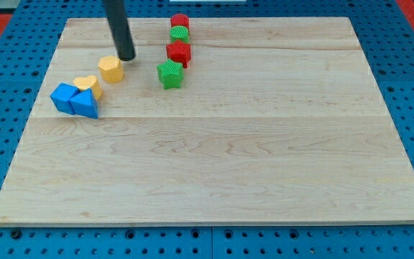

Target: Put the yellow hexagon at the top of the yellow heart

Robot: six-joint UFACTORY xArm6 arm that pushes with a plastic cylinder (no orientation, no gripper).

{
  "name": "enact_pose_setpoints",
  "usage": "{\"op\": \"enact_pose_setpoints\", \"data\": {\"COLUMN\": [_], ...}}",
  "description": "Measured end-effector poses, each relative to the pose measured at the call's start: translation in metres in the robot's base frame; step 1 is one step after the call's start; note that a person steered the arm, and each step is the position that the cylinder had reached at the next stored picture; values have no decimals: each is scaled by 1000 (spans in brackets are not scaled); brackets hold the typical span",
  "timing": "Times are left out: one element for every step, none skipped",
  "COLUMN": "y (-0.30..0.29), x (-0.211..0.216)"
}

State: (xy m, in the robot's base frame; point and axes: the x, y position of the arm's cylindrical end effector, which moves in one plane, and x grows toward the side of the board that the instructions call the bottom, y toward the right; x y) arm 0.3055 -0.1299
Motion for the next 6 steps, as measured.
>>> {"op": "enact_pose_setpoints", "data": {"y": [14, -27, -73, -77, -61, -31], "x": [8, 8, 8, 8, 11, 12]}}
